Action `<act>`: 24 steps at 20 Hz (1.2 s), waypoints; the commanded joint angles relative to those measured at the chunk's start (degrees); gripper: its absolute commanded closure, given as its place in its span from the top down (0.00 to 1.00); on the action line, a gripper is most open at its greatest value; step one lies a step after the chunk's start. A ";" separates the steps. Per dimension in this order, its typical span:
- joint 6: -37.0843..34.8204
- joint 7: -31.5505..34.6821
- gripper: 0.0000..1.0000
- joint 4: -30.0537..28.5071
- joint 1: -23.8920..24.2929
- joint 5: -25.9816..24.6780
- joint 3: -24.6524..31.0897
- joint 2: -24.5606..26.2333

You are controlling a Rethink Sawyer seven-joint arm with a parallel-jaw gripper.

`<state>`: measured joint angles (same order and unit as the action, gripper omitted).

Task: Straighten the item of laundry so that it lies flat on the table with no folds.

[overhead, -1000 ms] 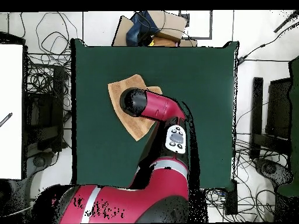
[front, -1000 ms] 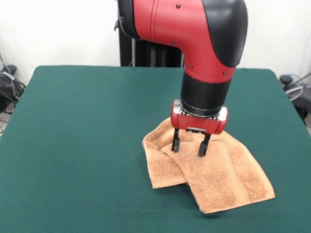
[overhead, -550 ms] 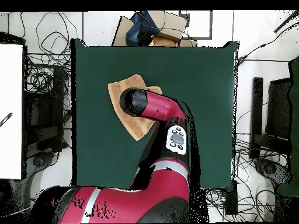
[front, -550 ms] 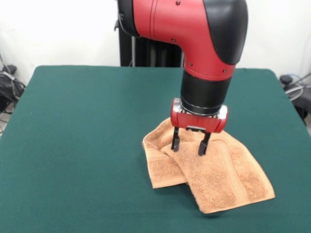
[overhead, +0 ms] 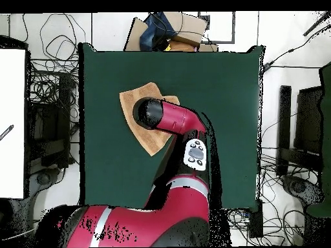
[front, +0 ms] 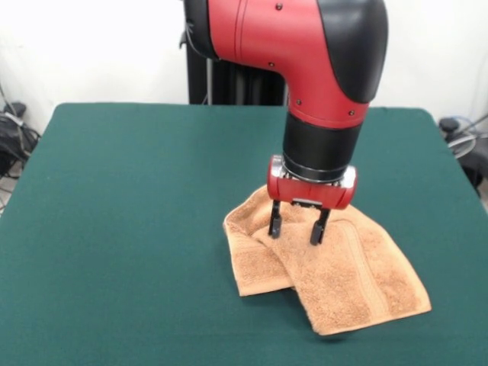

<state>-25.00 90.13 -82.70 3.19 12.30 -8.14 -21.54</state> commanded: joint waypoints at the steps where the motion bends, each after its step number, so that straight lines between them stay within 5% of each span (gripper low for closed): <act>1: 1.12 11.41 1.00 -3.53 1.00 0.69 3.19 2.47; 9: 2.42 10.91 1.00 -3.57 1.13 0.03 3.15 3.30; 10: 2.16 10.83 0.00 -3.39 1.09 -0.04 3.00 3.56; 24: 3.17 12.23 0.00 -4.60 0.74 0.36 2.56 3.98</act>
<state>-24.94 90.13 -82.68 3.32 12.30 -8.15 -20.19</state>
